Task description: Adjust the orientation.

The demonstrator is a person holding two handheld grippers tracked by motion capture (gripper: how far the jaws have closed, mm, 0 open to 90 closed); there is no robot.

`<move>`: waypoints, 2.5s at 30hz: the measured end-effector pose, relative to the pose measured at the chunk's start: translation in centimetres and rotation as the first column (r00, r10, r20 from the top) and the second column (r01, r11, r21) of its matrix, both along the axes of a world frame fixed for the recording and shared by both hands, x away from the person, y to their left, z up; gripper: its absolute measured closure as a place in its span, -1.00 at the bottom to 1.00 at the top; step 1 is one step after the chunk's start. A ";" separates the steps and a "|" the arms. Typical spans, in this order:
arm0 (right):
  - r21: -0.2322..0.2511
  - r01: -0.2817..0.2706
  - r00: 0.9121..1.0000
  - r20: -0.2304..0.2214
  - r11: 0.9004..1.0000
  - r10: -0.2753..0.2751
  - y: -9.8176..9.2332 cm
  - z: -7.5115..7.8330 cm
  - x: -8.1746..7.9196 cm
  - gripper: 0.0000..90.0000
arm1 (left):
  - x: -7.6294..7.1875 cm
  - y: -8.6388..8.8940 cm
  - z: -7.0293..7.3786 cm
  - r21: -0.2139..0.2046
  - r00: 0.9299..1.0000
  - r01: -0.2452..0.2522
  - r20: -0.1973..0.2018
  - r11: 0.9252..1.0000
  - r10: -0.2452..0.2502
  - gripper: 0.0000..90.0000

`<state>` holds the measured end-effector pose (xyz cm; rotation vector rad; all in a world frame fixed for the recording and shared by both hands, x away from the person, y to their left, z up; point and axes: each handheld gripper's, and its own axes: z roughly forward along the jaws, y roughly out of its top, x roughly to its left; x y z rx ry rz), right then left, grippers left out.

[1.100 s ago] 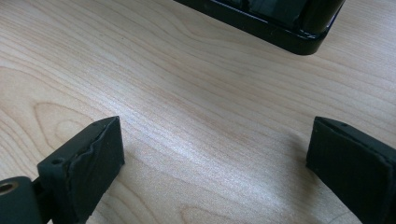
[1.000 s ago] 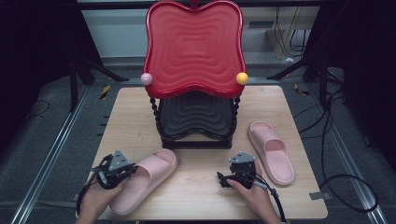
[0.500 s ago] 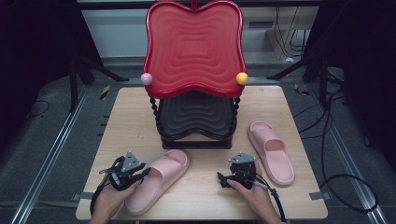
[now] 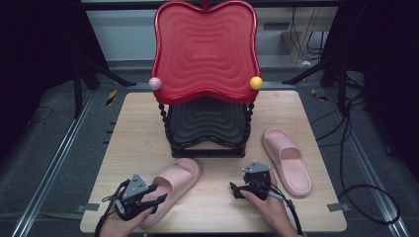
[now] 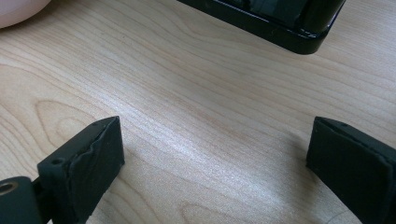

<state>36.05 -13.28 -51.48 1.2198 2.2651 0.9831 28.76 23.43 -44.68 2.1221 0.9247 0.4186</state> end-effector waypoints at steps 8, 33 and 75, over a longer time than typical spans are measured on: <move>0.000 0.000 1.000 0.000 1.000 0.000 0.0 0.0 0.0 -0.90 | 1.0 -2.5 -1.7 -0.007 1.000 0.009 -0.017 1.000 -0.009 0.30; 0.000 0.000 1.000 0.000 1.000 0.000 0.0 0.0 0.0 -0.90 | 1.9 -3.5 -2.4 -0.030 1.000 -0.008 -0.029 1.000 0.008 0.83; -0.004 -0.002 1.000 0.002 1.000 0.002 0.0 0.0 0.0 -0.91 | 8.3 -13.0 9.4 -0.199 0.947 -0.070 0.293 0.978 0.128 0.87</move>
